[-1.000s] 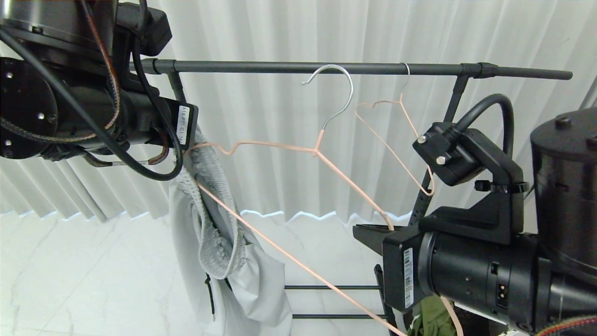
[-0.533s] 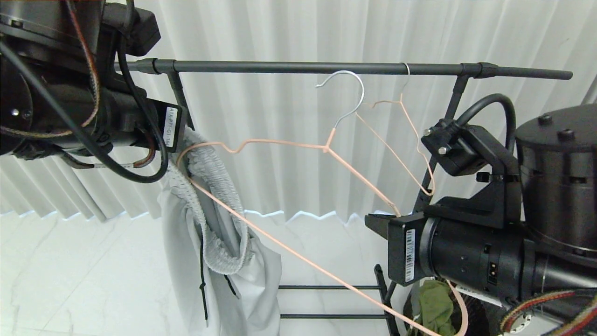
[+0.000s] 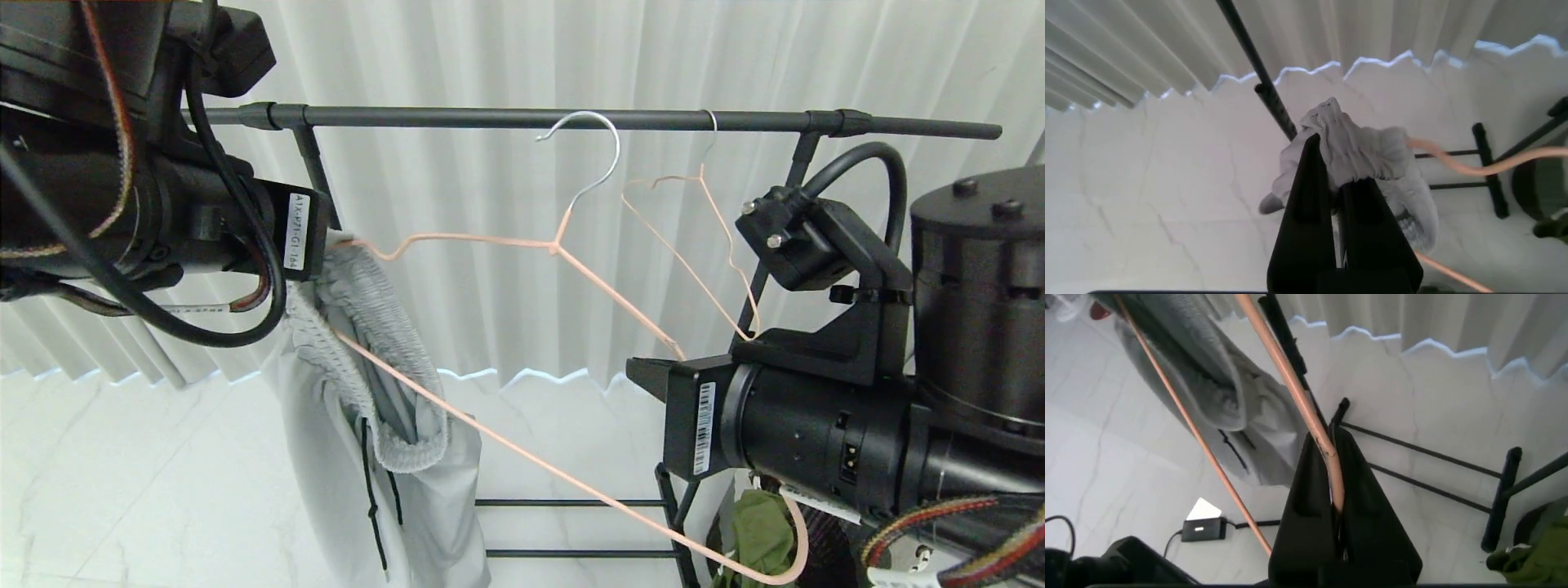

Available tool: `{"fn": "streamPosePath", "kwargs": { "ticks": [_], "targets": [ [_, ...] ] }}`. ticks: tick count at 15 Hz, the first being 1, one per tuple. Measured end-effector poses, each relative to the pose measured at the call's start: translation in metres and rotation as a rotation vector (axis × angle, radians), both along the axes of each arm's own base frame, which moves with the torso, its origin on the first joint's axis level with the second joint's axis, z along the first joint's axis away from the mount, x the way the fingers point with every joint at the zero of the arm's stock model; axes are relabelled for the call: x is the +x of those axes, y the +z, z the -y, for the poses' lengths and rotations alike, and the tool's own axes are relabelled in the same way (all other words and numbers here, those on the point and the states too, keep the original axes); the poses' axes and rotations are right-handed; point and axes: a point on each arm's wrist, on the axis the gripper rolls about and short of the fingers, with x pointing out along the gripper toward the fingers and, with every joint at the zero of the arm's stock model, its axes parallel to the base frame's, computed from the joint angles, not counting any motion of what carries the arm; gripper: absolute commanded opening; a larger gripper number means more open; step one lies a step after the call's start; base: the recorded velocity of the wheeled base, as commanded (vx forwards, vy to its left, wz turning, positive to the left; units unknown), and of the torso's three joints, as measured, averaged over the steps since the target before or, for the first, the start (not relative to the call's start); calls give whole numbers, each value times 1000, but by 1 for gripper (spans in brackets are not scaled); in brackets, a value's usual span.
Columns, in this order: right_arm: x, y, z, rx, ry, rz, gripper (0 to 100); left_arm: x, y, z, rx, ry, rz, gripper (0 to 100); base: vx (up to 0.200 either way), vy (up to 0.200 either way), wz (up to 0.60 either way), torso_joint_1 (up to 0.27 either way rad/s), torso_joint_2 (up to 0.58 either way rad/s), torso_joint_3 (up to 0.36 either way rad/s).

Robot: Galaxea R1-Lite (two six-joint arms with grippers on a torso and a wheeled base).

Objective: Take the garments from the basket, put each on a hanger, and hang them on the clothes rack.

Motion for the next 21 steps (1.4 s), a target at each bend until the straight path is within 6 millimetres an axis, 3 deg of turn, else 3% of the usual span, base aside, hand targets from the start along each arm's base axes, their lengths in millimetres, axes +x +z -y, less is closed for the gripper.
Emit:
{"fn": "streamPosePath", "kwargs": {
  "ticks": [5,16,21],
  "targets": [
    [-13,-3,-11,7,99,-7,0,-3,4,12,-56,-26,-1,0,0,0,0,0,0,0],
    [-6,-17,-56,50,149,120,0,-22,22,35,-187,-117,42,0,0,0,0,0,0,0],
    [-7,-27,-64,18,140,120,0,-34,27,45,-212,-183,49,0,0,0,0,0,0,0]
  ]
}}
